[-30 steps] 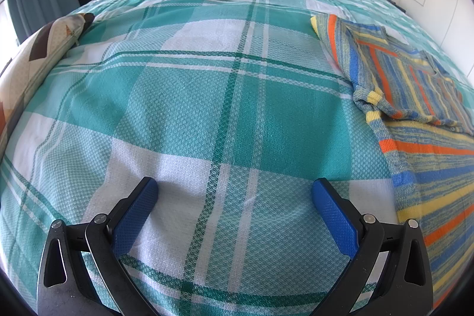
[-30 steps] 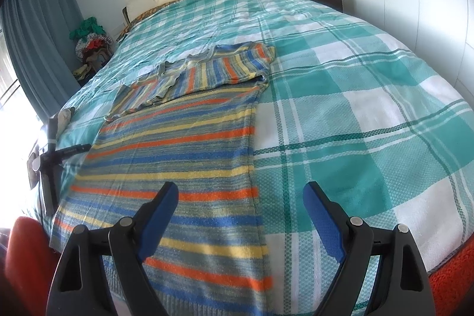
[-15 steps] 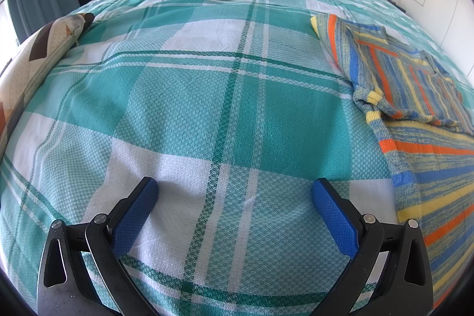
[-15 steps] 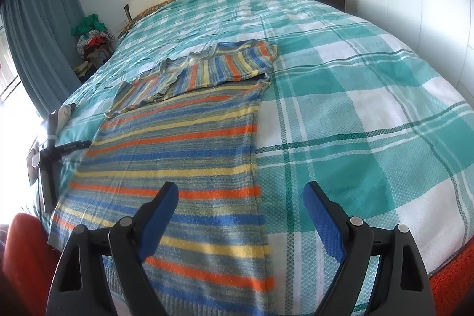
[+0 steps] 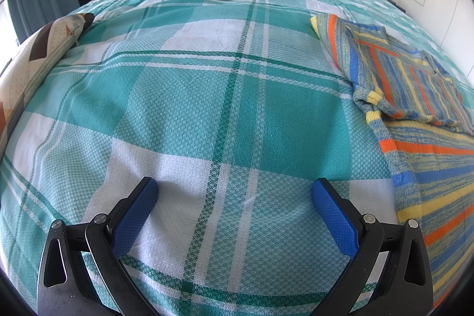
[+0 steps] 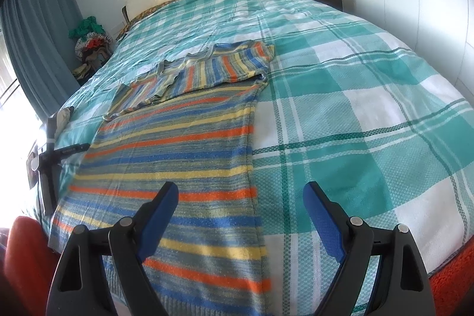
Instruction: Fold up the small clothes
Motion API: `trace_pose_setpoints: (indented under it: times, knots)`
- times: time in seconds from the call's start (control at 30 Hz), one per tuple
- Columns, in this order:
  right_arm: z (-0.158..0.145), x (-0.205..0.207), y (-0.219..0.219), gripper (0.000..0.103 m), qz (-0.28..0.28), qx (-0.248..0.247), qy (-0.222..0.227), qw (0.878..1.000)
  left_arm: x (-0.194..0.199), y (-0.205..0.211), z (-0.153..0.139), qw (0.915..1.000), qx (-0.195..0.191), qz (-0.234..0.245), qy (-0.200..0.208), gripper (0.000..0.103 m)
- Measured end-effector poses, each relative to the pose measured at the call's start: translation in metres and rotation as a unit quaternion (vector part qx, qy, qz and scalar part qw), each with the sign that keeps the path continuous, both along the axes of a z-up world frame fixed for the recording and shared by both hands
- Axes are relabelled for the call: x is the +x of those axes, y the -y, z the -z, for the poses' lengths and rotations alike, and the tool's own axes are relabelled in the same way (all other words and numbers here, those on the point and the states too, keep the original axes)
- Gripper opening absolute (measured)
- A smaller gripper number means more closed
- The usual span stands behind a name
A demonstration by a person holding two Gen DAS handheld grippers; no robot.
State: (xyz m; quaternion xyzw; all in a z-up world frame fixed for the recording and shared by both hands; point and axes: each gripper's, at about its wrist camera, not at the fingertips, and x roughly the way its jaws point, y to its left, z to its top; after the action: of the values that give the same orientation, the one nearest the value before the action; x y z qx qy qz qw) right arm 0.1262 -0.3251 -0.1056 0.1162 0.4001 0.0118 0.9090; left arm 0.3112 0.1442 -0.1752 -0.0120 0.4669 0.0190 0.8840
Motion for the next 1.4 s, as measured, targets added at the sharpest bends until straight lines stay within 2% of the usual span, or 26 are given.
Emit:
trace_pose_setpoints:
  times: [1.17,1.4]
  knots:
    - [0.0068,0.0031,0.0025,0.086,-0.001,0.007,-0.012,1.000,-0.0003,0.0000,0.0001,1.0000,0.000,0.000,0.000,0.103]
    - [0.0070,0.0058,-0.0046,0.086,-0.011,-0.007,-0.012,1.000,-0.0002,-0.0001,0.0002,1.0000,0.000,0.000,0.000,0.103]
